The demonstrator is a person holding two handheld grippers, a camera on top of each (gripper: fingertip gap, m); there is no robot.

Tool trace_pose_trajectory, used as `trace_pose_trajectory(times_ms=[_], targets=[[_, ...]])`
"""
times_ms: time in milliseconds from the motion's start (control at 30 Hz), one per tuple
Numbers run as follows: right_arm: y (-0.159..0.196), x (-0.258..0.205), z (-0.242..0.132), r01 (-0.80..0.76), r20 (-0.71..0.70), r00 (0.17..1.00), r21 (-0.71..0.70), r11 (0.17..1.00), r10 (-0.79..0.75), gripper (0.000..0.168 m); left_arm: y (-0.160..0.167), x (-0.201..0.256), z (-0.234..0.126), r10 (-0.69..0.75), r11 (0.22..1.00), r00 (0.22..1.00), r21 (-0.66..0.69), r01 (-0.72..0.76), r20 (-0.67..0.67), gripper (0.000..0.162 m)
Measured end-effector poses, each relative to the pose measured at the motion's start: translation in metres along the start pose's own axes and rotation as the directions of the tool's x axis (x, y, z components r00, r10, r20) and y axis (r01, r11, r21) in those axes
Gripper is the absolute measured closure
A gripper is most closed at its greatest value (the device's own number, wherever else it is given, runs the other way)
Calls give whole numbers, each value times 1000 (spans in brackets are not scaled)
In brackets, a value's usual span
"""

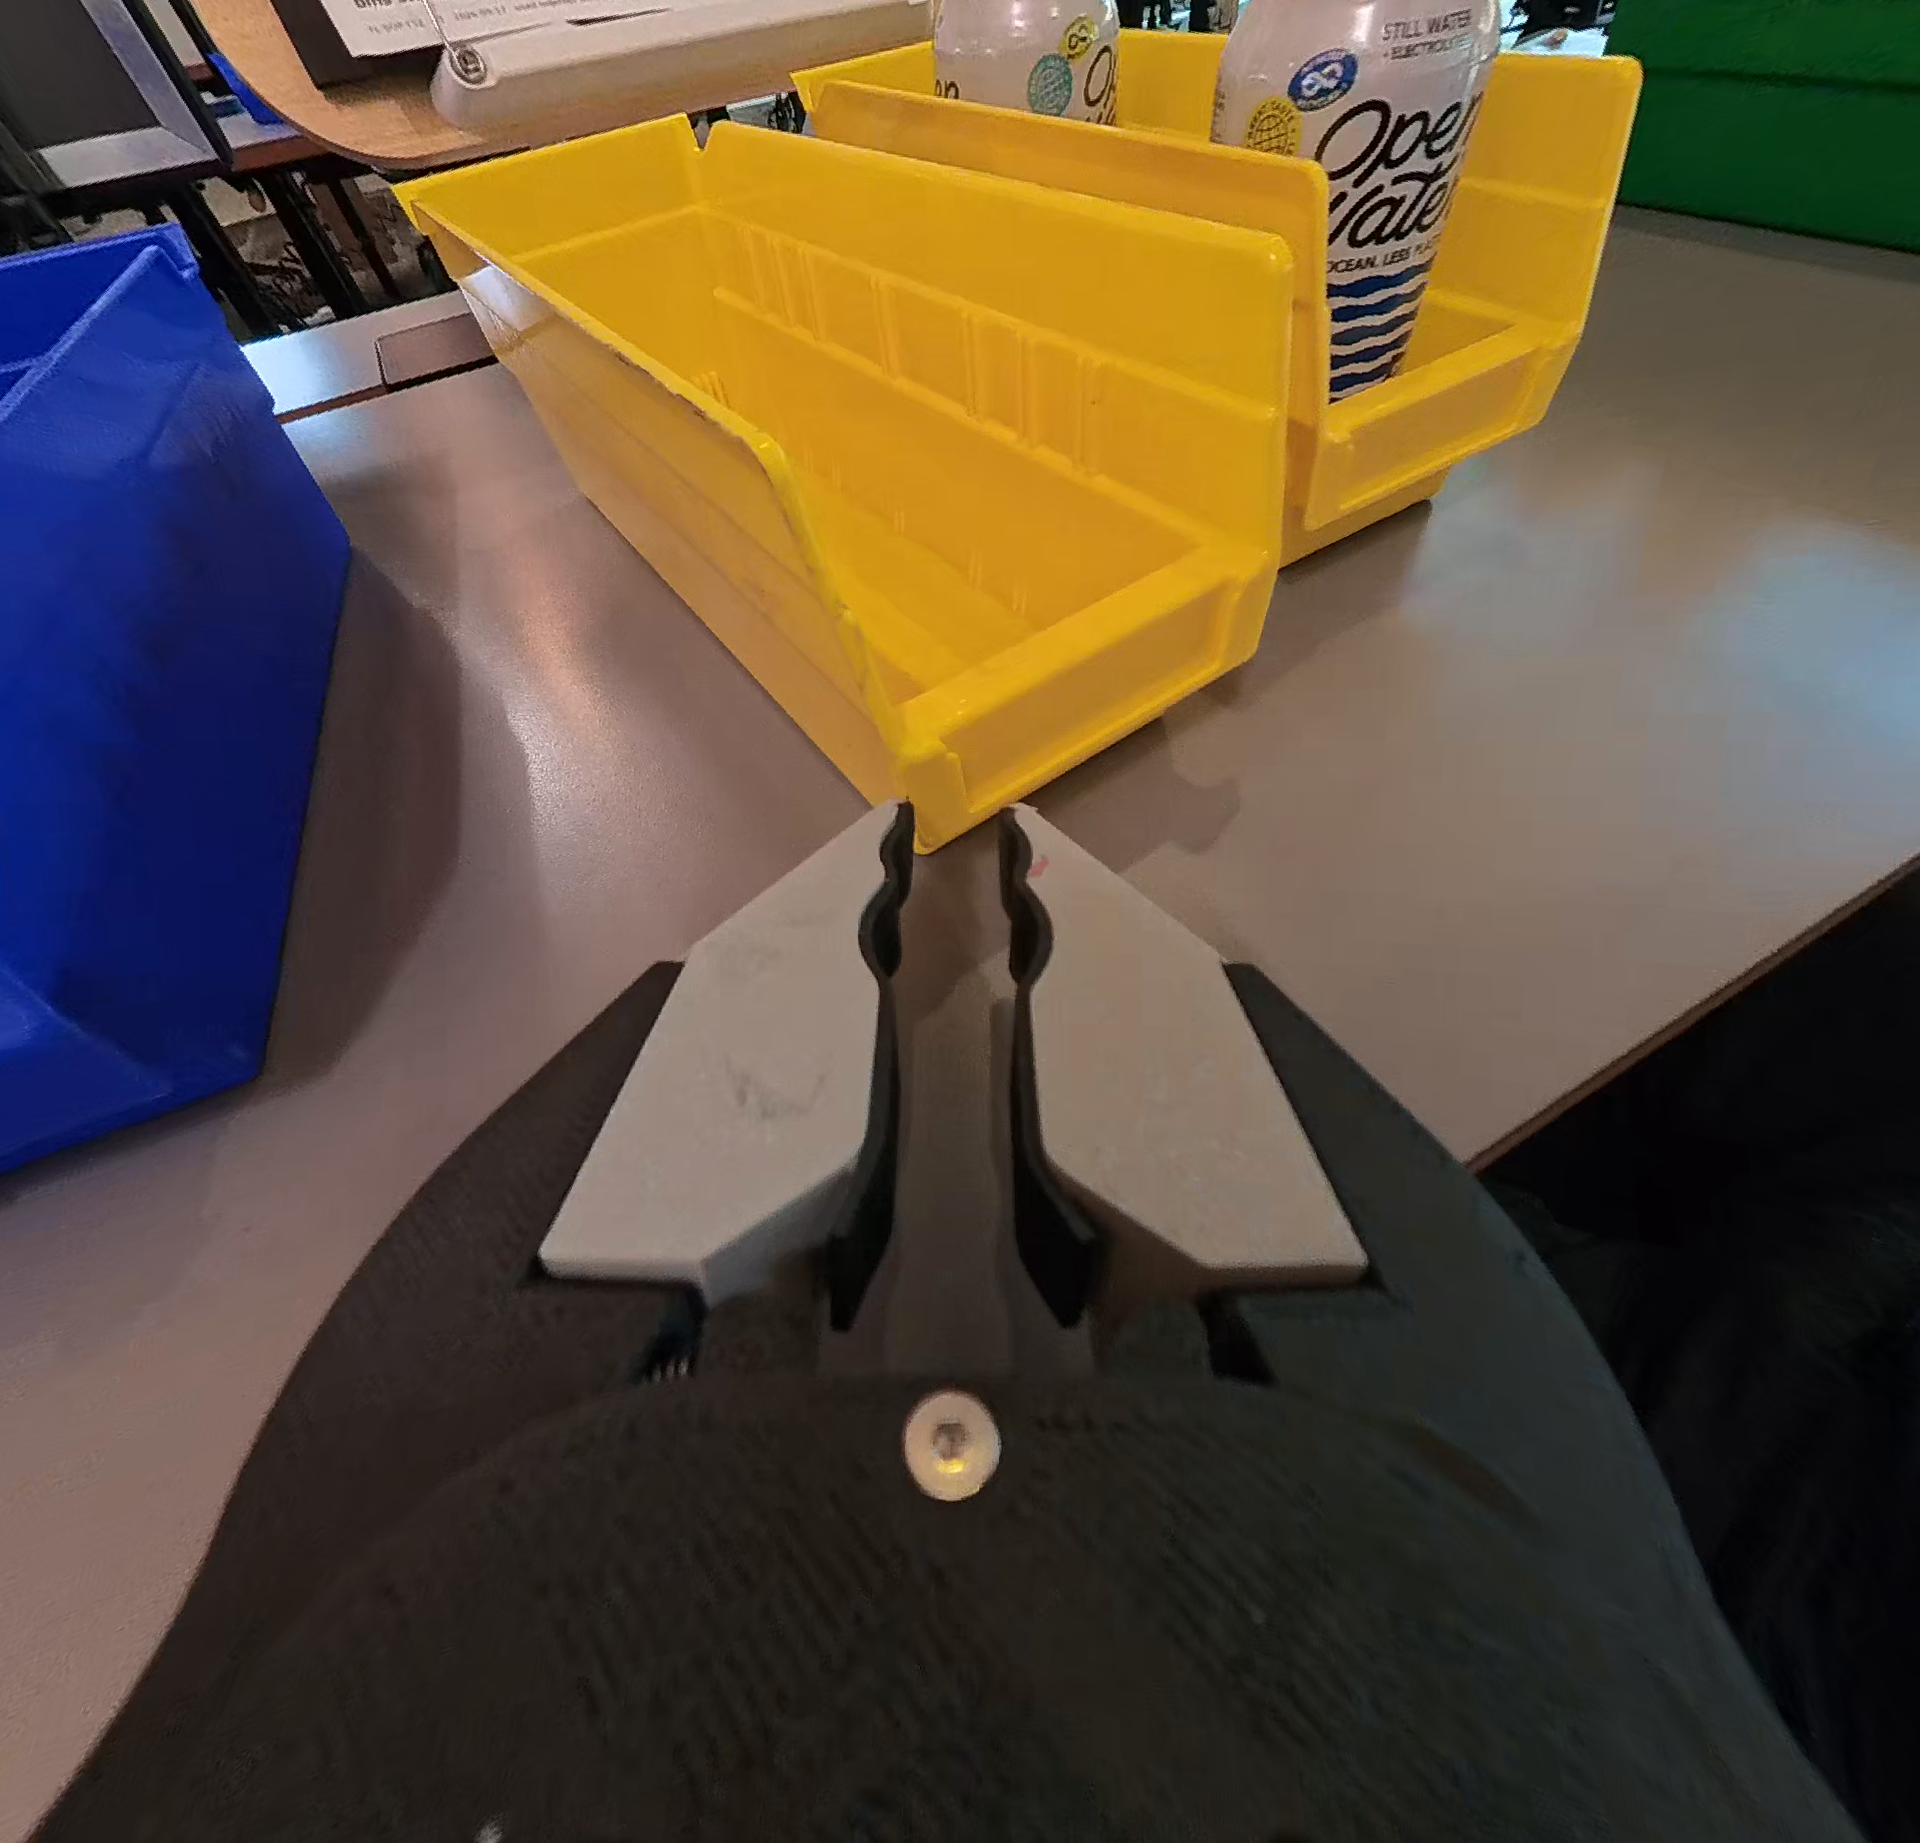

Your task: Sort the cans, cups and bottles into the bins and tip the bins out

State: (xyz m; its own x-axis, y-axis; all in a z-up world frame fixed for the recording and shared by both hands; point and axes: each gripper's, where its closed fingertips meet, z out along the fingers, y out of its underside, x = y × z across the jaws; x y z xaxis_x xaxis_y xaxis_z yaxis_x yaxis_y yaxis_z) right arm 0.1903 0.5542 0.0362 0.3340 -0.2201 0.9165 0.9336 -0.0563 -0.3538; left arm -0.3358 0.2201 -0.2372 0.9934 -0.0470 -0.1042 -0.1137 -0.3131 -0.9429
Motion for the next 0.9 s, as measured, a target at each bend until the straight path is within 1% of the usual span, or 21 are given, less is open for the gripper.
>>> trace_pose_trajectory(times_ms=[133, 200, 300, 400, 500, 567, 667, 767, 833, 900], targets=[[-42, 15, -34, -133, 65, 990, 109, 985, 127, 165, 0, 0, 0, 1, 1000, 1000, 1, -1, 0, 148], [-64, 15, -53, -226, 149, 968, 147, 963, 204, 166, 0, 0, 0, 5, 1000, 1000, 1, -5, 4, 148], [-97, 8, -85, -373, 309, 900, 183, 910, 307, 166, 0, 0, 0, 7, 1000, 1000, 1, -7, 6, 148], [-131, -7, -121, -537, 483, 780, 192, 821, 398, 167, 0, 0, 0, 3, 1000, 1000, 2, -3, 3, 148], [-165, -38, -161, -699, 673, 582, 126, 704, 457, 167, -1, 0, 0, 2, 1000, 1000, 6, -2, 5, 147], [-181, -60, -183, -769, 750, 463, 76, 635, 472, 167, -2, 0, -1, 16, 1000, 1000, 13, -16, 14, 147], [-187, -94, -197, -838, 775, 344, -1, 545, 530, 167, 0, 1, -1, 37, 999, 999, 8, -37, 21, 147], [-170, -134, -191, -872, 739, 233, -129, 473, 632, 167, 0, 1, -1, 27, 1000, 1000, 13, -27, 12, 147], [-152, -163, -182, -863, 697, 194, -212, 458, 690, 166, 0, 1, -1, 19, 1000, 1000, 15, -19, 5, 147], [-137, -191, -174, -833, 668, 176, -291, 472, 723, 166, -1, 1, -1, 18, 1000, 1000, 15, -18, 4, 147]])
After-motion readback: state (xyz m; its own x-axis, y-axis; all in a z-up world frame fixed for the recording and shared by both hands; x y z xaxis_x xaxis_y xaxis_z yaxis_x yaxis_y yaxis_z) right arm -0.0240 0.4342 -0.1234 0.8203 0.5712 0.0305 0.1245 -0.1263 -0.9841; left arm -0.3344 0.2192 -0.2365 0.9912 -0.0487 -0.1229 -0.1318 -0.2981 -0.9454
